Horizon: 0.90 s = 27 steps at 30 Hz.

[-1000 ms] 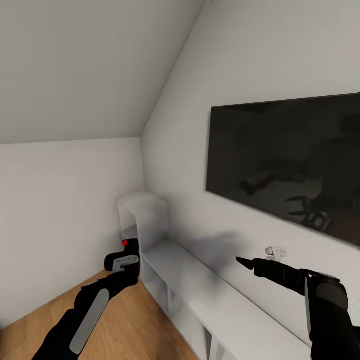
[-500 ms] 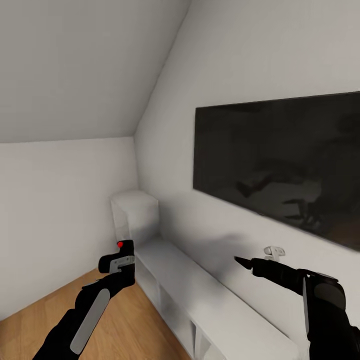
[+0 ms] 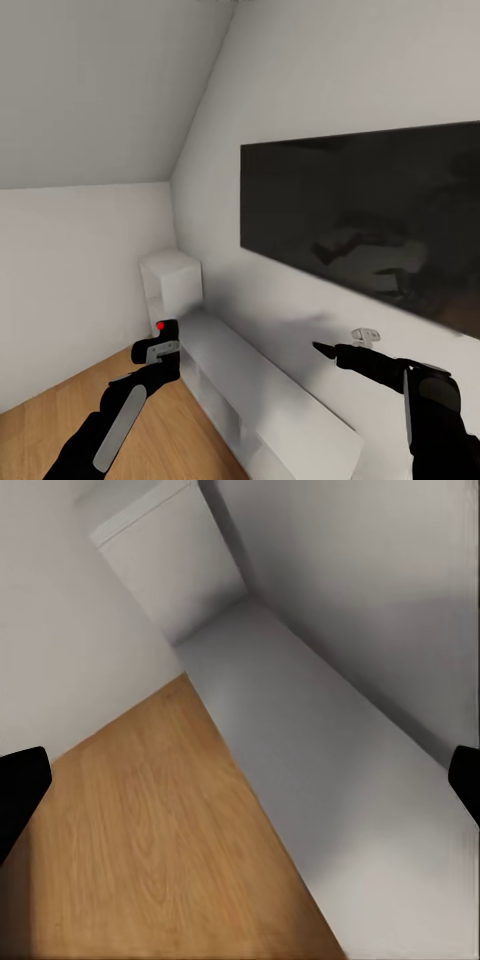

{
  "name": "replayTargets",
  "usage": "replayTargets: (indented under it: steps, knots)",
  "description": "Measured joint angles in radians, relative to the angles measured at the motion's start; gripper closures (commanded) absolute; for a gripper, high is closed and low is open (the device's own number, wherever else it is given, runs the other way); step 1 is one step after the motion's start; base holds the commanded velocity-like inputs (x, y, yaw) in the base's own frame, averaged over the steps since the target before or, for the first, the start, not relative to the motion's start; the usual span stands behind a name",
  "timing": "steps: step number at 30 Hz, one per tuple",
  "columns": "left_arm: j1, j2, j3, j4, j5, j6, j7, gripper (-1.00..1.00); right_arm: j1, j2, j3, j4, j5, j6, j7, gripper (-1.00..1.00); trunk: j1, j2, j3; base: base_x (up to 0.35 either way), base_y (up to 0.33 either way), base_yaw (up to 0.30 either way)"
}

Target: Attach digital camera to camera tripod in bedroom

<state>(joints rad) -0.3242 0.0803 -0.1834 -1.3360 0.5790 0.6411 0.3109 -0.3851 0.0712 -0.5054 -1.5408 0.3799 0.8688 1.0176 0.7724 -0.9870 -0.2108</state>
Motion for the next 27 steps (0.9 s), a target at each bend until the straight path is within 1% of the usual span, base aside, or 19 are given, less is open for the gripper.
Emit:
replayTargets:
  steps: [18, 27]
  knots:
    - [0.000, 0.001, -0.001, 0.000, -0.001, 0.000, -0.001, 1.00, 0.000, 0.001, 0.000, 0.000, 0.001, 0.000, -0.001, -1.00, 0.000, 0.000, 0.000, -0.229, -0.236, 0.000]
    - [0.000, 0.000, 0.002, 0.001, 0.001, 0.003, 0.003, 1.00, 0.000, 0.000, -0.002, 0.002, 0.000, 0.000, -0.002, -1.00, 0.000, 0.000, 0.000, -0.044, -0.045, 0.000]
